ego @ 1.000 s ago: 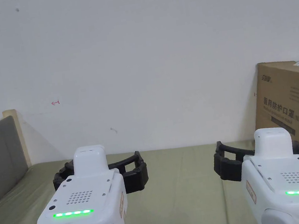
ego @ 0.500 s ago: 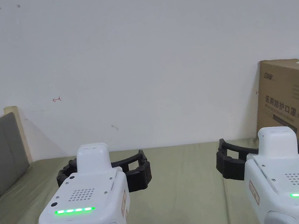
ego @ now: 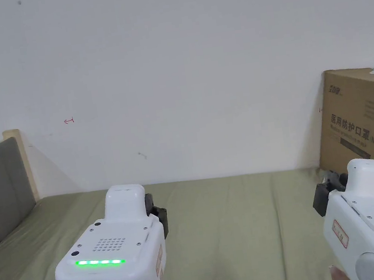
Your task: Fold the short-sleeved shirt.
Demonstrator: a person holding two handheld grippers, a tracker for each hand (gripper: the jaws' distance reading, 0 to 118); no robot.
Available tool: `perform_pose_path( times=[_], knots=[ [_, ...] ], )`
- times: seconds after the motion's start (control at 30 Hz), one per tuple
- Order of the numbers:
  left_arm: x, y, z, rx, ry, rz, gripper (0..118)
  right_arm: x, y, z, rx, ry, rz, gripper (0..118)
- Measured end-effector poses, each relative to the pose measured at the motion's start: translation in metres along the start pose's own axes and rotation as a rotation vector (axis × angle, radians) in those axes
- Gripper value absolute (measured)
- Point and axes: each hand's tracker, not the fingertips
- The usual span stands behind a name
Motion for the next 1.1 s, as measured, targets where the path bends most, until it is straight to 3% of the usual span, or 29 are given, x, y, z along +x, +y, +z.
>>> perform_pose_path(
  times=[0.2, 0.33, 0.6, 0.73, 0.87, 0.93, 1.1],
  knots=[
    [-0.002, -0.003, -0.002, 0.003, -0.023, 0.038, 1, 0.002, -0.002, 0.004, -0.008, -0.01, -0.011, 1],
    [-0.032, -0.016, 0.012, -0.024, 0.033, 0.018, 1, -0.026, -0.019, 0.003, -0.01, 0.041, 0.065, 1],
    [-0.178, -0.043, 0.104, -0.099, 0.41, 0.026, 1, -0.161, -0.05, -0.007, -0.089, 0.424, 0.123, 1],
    [-0.219, -0.052, 0.139, -0.136, 0.492, 0.056, 1, -0.201, -0.052, -0.006, -0.105, 0.516, 0.103, 1],
    [-0.241, -0.059, 0.142, -0.167, 0.548, 0.056, 1, -0.211, -0.058, -0.013, -0.173, 0.572, 0.097, 1],
    [-0.262, -0.064, 0.123, -0.266, 0.533, 0.094, 1, -0.207, -0.065, -0.019, -0.201, 0.56, 0.118, 1],
    [-0.349, -0.13, 0.032, -0.782, 0.343, 0.376, 1, -0.185, -0.086, -0.029, -0.272, 0.501, 0.235, 1]
  ],
)
